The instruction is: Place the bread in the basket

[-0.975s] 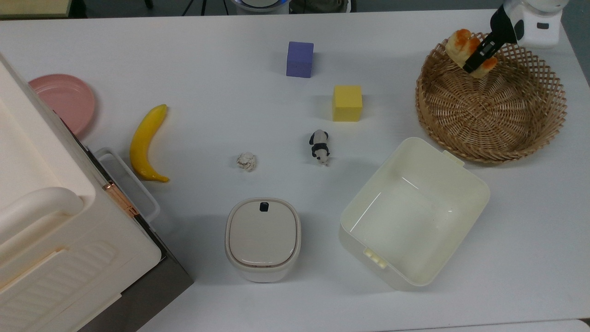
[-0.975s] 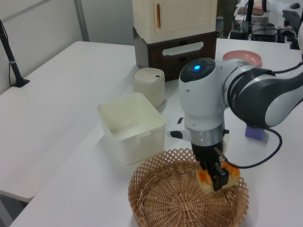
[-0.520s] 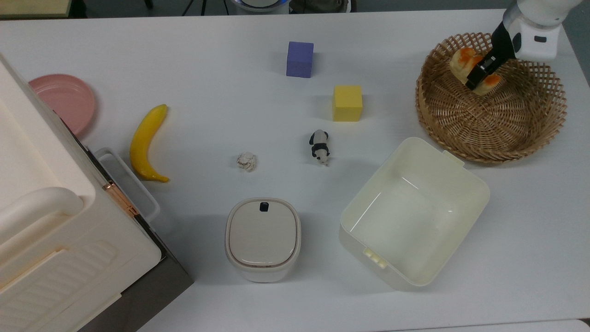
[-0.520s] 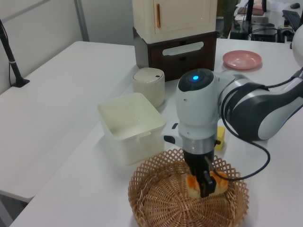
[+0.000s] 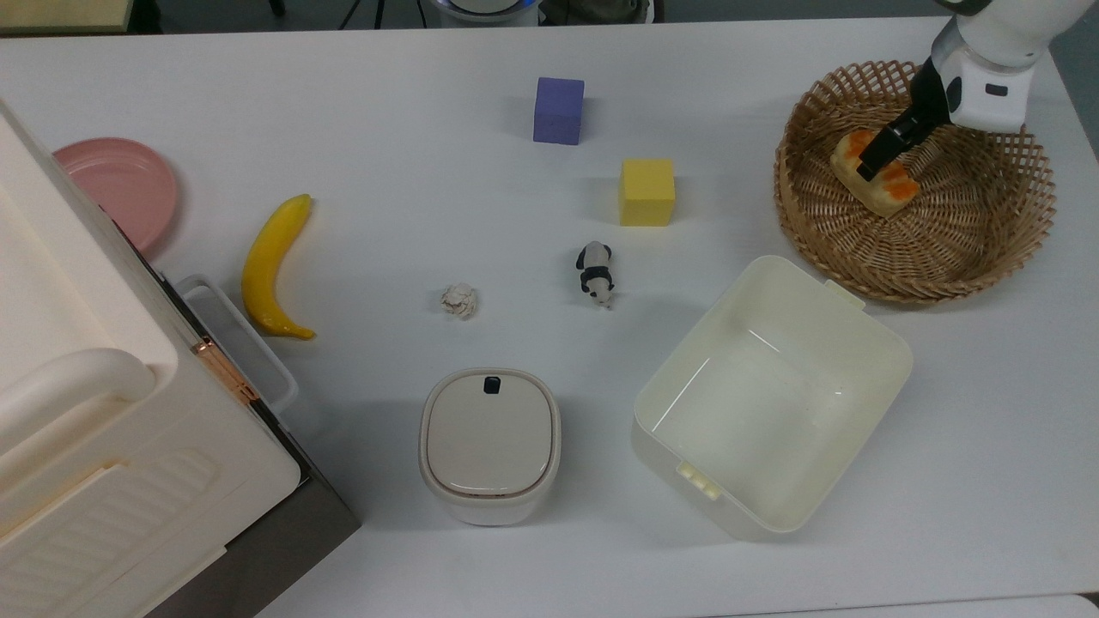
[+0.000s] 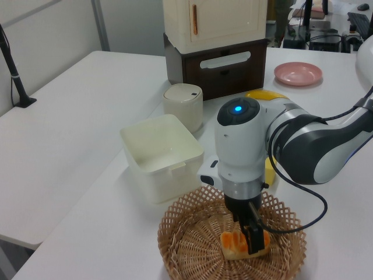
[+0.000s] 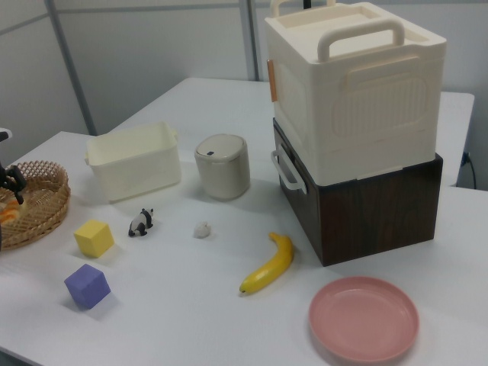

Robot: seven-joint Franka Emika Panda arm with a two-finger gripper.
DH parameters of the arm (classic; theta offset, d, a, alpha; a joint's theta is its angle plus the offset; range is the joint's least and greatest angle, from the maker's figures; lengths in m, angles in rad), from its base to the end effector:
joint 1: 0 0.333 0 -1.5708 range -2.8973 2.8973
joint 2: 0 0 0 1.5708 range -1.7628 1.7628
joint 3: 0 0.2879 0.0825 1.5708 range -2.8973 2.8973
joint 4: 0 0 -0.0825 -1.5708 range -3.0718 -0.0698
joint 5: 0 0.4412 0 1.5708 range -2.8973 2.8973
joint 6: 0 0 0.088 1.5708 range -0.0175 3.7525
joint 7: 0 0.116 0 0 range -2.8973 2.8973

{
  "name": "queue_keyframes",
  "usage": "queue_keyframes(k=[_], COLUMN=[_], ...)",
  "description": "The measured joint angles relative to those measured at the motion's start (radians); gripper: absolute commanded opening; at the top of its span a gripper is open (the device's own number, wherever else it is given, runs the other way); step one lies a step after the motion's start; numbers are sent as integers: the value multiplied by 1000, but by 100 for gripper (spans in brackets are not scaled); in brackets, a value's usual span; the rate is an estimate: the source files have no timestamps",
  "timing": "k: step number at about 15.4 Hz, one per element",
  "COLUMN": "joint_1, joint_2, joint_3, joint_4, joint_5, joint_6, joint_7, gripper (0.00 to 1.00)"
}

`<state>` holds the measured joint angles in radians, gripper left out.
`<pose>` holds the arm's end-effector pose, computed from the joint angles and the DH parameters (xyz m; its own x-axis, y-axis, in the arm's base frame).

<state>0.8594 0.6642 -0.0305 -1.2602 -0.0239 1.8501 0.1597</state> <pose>0.5145 0.5649 0.3115 0.7754 0.6279 -0.0667 0.6312 -0.7739 0.0525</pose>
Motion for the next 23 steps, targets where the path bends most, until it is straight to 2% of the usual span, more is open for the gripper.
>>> queue_keyframes(k=[9,23], joint_1=[2,-72], joint_2=[-25,-454], joint_3=[4,2], joint_4=[37,36], joint_5=[0,0], joint_6=[-14,-310], joint_7=[26,19], gripper=[100,100])
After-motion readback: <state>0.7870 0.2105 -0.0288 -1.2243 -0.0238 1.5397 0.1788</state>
